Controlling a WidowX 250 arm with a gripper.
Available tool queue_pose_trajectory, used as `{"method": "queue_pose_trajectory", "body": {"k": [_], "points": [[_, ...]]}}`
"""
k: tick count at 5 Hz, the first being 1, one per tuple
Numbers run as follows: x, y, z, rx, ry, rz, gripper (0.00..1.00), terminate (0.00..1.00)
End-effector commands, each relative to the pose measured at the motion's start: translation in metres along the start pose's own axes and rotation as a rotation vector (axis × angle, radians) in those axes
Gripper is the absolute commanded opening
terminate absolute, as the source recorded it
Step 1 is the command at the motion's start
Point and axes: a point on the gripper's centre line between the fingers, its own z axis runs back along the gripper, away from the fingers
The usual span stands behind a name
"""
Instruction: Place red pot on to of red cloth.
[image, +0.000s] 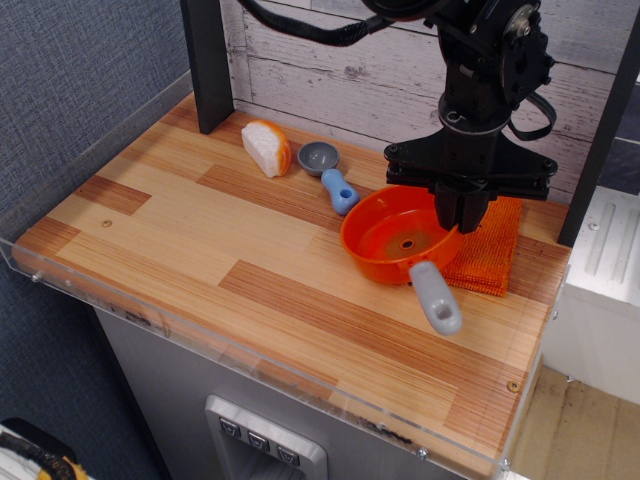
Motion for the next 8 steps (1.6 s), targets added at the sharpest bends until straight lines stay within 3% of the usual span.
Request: {"method": "queue_pose_trajectory", "body": {"k": [1,3,4,5,6,8], "points": [[-0.003,0.009,0.025,0.014,-0.036,0.029,1.0,0.0],[-0.001,0.015,0.031,0.011,-0.049,0.056,1.0,0.0],[0.012,0.014,0.053,-0.029,-0.123,0.046,1.0,0.0],[0.027,0.009,0.092,-0.058,-0.259,0.011,1.0,0.0],[0.029,0.009,0.117,-0.051,-0.33,-0.007,1.0,0.0],[0.024,0.013,0.117,-0.038,-0.311,0.017,1.0,0.0]]}}
